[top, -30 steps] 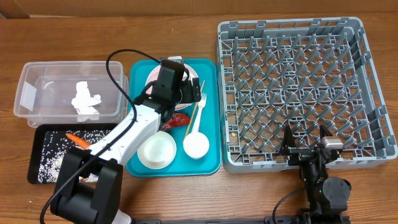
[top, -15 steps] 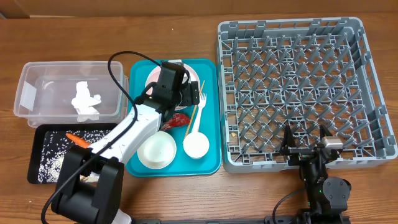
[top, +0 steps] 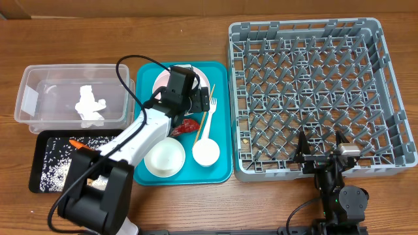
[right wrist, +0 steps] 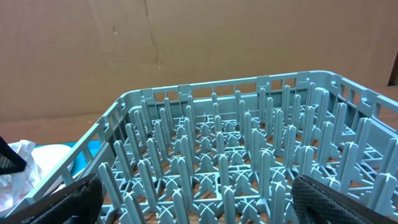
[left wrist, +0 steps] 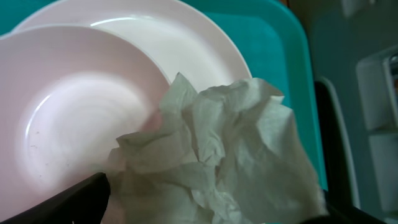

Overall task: Sort waste into correct bins and load items into the dishwasher
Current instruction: 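Lower the left gripper and close on the tissue on the plate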

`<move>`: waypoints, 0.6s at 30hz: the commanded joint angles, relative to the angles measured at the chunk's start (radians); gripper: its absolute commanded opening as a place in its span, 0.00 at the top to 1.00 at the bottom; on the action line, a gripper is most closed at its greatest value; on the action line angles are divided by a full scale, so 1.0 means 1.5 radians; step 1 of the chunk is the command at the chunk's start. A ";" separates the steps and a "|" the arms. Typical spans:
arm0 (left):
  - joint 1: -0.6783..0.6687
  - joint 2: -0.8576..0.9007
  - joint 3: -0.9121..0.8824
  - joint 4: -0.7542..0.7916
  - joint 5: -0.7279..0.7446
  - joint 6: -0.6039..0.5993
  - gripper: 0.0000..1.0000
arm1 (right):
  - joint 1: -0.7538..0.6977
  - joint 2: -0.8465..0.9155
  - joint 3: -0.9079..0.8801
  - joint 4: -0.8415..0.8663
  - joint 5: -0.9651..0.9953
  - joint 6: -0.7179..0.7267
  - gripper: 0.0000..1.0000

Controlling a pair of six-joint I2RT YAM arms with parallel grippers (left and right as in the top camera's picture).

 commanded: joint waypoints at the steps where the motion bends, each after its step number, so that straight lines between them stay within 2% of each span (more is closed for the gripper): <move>1: -0.002 0.024 -0.002 0.010 -0.008 -0.010 0.07 | 0.004 -0.007 -0.007 0.004 0.006 -0.002 0.00; 3: -0.002 0.023 -0.002 0.013 -0.008 -0.010 0.15 | 0.004 -0.007 -0.007 0.004 0.006 -0.002 0.00; 6: -0.002 0.021 -0.002 0.018 -0.008 -0.010 0.35 | 0.004 -0.007 -0.007 0.004 0.006 -0.002 0.00; 8: -0.002 0.021 -0.002 0.019 -0.005 -0.010 0.43 | 0.004 -0.007 -0.007 0.004 0.006 -0.002 0.00; 18: -0.002 0.021 0.013 0.008 0.004 -0.010 0.55 | 0.004 -0.007 -0.007 0.004 0.006 -0.002 0.00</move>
